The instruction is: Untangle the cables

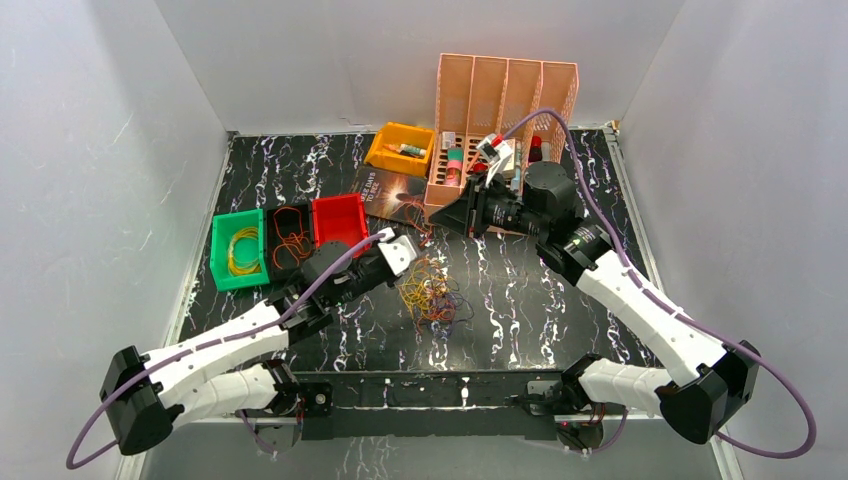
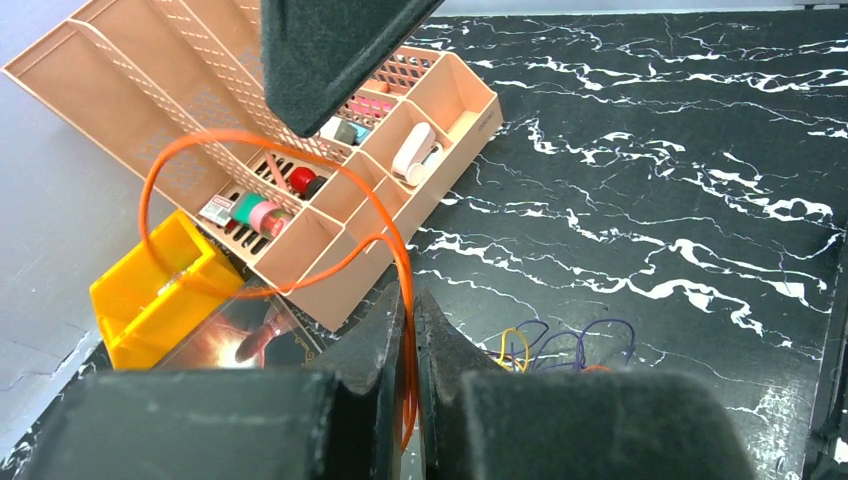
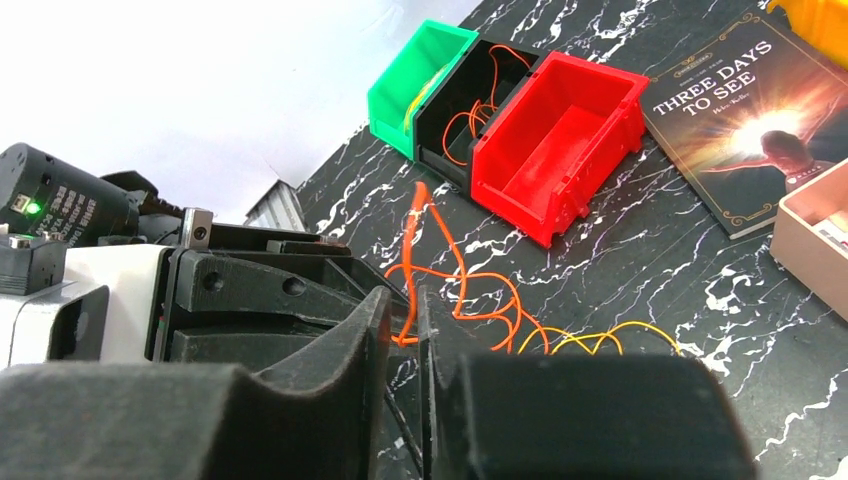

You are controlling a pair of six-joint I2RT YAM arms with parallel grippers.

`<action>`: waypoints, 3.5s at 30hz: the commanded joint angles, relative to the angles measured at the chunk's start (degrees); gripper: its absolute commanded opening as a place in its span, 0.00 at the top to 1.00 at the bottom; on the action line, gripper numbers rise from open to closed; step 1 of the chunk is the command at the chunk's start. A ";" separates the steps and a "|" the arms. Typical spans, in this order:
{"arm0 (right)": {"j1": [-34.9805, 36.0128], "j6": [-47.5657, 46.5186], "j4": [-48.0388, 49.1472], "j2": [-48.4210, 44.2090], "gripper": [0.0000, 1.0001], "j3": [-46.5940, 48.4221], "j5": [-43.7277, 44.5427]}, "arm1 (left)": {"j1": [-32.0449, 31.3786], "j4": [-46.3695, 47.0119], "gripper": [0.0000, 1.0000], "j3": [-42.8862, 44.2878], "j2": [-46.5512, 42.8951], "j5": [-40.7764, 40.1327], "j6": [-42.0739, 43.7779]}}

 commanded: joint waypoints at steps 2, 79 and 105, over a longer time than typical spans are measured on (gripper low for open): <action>0.08 -0.30 2.18 -1.29 0.68 0.46 3.45 | -0.23 -1.85 1.00 1.56 -3.15 -2.97 -0.99; 0.11 -12.87 -7.75 -8.43 0.14 -9.02 28.37 | 54.91 -35.18 1.00 28.88 15.64 1.48 -24.36; 0.16 -11.14 -8.27 -7.45 0.13 -10.20 24.56 | 56.65 -28.59 1.00 20.13 27.05 -4.76 -23.71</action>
